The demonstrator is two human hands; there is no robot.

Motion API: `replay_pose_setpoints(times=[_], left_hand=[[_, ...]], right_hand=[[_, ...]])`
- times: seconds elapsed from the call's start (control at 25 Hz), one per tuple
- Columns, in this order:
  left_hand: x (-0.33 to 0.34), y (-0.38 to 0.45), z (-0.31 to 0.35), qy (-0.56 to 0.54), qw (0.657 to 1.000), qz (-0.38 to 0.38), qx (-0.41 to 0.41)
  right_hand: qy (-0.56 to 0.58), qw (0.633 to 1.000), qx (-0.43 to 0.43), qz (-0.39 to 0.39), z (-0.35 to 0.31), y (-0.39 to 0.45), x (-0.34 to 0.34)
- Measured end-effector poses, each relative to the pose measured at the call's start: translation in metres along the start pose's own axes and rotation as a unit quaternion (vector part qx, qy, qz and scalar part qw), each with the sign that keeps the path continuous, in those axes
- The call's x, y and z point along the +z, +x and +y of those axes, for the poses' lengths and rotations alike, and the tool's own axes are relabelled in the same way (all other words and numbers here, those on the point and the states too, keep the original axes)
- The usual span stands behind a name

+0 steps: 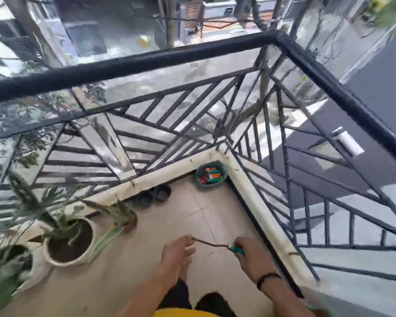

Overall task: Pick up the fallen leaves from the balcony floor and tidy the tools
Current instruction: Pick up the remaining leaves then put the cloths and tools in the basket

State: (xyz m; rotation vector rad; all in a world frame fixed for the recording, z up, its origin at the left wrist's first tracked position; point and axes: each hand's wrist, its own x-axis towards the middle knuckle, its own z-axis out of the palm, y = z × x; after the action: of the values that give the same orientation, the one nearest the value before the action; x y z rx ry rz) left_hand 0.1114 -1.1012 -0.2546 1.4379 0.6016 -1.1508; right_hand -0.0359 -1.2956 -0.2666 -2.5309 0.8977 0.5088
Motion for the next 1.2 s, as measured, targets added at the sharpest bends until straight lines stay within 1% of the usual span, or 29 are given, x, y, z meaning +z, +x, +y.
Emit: replay_pose_setpoints(times=[0.08, 0.2, 0.28, 0.36, 0.44, 0.6, 0.68, 0.76, 0.88, 0.96, 1.04, 1.2], left_hand=[[0.026, 0.015, 0.025, 0.008, 1.0, 0.011, -0.008], [0.06, 0.043, 0.061, 0.032, 0.999, 0.02, -0.012], [0.085, 0.073, 0.088, 0.031, 0.998, 0.046, -0.016], [0.107, 0.109, 0.11, 0.03, 0.996, 0.078, -0.023], [0.132, 0.162, 0.123, 0.025, 0.993, 0.11, -0.024], [0.168, 0.315, 0.12, 0.044, 0.986, 0.158, -0.032], [0.174, 0.399, 0.109, 0.055, 0.986, 0.154, -0.037], [0.178, 0.479, 0.096, 0.077, 0.983, 0.162, -0.041], [0.187, 0.585, 0.08, 0.091, 0.985, 0.14, -0.04], [0.19, 0.64, 0.073, 0.103, 0.984, 0.144, -0.037], [0.189, 0.673, 0.068, 0.113, 0.982, 0.148, -0.033], [0.188, 0.719, 0.058, 0.133, 0.981, 0.14, -0.021]], right_hand=[[-0.022, 1.0, 0.008, -0.011, 0.009, 0.029, -0.018], [-0.055, 0.998, -0.014, -0.027, 0.019, 0.082, -0.051], [-0.058, 0.997, -0.036, -0.046, 0.026, 0.132, -0.065], [-0.064, 0.995, -0.058, -0.049, 0.033, 0.183, -0.071], [-0.054, 0.994, -0.077, -0.056, 0.048, 0.252, -0.063], [-0.059, 0.992, -0.1, -0.05, 0.09, 0.402, 0.003], [-0.067, 0.992, -0.101, -0.042, 0.113, 0.476, 0.053], [-0.089, 0.988, -0.121, -0.034, 0.131, 0.543, 0.104], [-0.109, 0.984, -0.139, -0.022, 0.159, 0.626, 0.183], [-0.106, 0.983, -0.147, -0.023, 0.168, 0.668, 0.225], [-0.112, 0.98, -0.162, -0.031, 0.172, 0.696, 0.252], [-0.153, 0.977, -0.137, -0.052, 0.176, 0.74, 0.294]])
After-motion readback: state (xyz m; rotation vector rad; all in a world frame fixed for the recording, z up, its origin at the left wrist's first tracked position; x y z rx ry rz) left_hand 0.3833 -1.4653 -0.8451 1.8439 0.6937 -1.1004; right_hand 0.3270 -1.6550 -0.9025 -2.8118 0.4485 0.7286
